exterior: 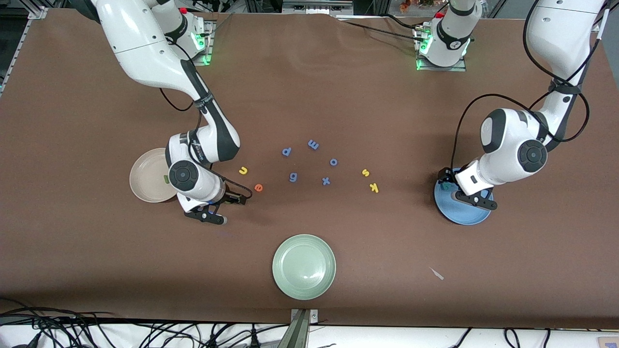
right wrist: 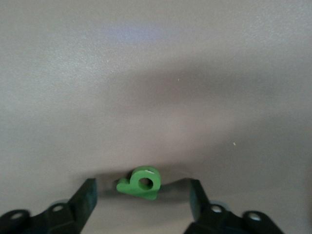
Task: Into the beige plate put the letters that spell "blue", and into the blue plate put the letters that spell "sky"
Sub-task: 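Drop the l on the white plate while the left gripper drops the y, then grasp the b with the right gripper while the left gripper grasps the k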
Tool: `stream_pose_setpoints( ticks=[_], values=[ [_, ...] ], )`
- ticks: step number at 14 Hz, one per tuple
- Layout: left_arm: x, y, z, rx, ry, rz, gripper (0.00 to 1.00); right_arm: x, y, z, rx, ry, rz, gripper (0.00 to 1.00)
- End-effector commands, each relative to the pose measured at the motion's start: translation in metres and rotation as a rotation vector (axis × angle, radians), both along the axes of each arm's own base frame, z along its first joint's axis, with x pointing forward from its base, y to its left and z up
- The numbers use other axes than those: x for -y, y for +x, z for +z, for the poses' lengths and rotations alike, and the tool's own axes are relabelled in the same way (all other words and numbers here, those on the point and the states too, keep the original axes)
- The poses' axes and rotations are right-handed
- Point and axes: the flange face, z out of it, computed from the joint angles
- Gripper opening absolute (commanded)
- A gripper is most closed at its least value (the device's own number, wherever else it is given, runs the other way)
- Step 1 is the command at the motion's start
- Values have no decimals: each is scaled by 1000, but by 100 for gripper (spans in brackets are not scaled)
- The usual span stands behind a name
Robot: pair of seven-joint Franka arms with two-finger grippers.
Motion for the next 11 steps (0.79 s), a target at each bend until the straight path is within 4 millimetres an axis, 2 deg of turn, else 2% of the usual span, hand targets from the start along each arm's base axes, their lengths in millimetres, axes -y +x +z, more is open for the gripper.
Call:
stream_pose_setpoints(
  ticks=[1,2,3,4,5,8,10,11],
  values=[
    [26,-1,6,13,-1,-36,78,0,7,-3,8,13,-9,56],
    [52,-2,8,13,-19,-33,77,0,7,-3,7,15,-12,43],
    [79,-4,9,8,-51,9,77,0,7,-3,7,15,-13,34],
    [104,-7,5,10,-79,48,76,0,7,-3,7,15,-13,30],
    [120,-7,2,32,-95,71,76,0,7,-3,7,15,-15,27],
    [157,-13,-18,33,-100,133,74,-4,12,4,19,21,-20,24],
    [181,-3,-24,54,-115,173,72,-4,21,24,27,25,-9,24],
    [187,-1,-27,53,-119,180,72,5,21,24,1,5,5,24]
  ],
)
